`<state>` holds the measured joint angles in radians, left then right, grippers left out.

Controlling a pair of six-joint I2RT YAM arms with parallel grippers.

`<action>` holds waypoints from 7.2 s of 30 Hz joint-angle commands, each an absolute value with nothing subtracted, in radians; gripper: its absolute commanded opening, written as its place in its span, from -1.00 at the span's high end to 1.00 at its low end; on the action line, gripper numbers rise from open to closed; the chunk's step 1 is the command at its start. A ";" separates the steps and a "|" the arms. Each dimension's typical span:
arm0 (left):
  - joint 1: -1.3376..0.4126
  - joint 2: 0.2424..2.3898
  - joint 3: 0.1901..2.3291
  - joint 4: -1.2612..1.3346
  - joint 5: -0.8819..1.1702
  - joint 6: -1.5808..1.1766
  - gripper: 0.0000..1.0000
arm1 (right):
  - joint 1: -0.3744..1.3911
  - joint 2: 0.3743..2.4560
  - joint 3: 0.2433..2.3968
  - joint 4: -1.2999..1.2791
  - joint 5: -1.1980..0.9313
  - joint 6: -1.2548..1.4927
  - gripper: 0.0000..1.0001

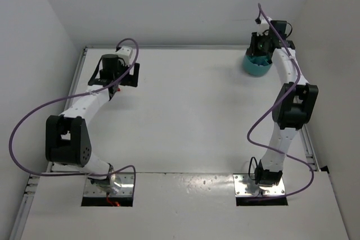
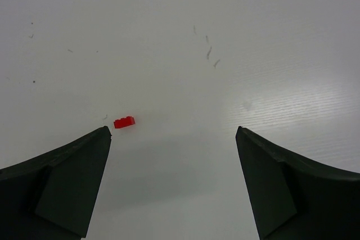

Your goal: Sort the legos into containers by color

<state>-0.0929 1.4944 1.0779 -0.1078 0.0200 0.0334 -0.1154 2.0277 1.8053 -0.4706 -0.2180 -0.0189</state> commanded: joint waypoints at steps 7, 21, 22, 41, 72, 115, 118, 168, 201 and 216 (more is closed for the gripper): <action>-0.072 1.670 1.247 -0.054 -0.107 0.034 -1.00 | -0.118 2.250 2.144 -0.480 -0.144 0.084 1.00; -0.011 1.807 1.355 -0.074 -0.035 -0.025 -1.00 | -0.109 2.329 2.313 -0.629 -0.043 0.058 1.00; -0.011 1.807 1.355 -0.074 -0.035 -0.025 -1.00 | -0.109 2.341 2.327 -0.644 -0.031 0.058 1.00; -0.011 1.827 1.385 -0.097 -0.017 -0.025 -1.00 | -0.100 2.402 2.393 -0.657 -0.054 0.058 -0.03; 0.245 1.973 1.638 -0.845 0.126 0.351 0.02 | 0.020 2.278 2.224 -0.725 -0.362 0.038 -0.07; 0.245 2.149 1.674 -0.769 0.262 0.488 0.62 | 0.057 2.241 2.195 -0.726 -0.336 0.043 -0.07; 0.245 2.125 1.698 -0.769 0.371 0.466 0.68 | 0.066 2.241 2.160 -0.726 -0.451 0.104 -0.07; -0.305 2.029 1.721 -0.291 1.350 -0.077 0.61 | 0.219 2.230 2.152 -0.830 -1.284 -0.069 -0.09; -0.287 2.079 1.778 -0.282 1.447 -0.077 0.59 | 0.278 2.160 2.003 -0.739 -1.347 0.038 0.13; -0.259 2.079 1.769 -0.282 1.447 -0.058 0.59 | 0.278 2.160 1.994 -0.749 -1.347 0.029 0.48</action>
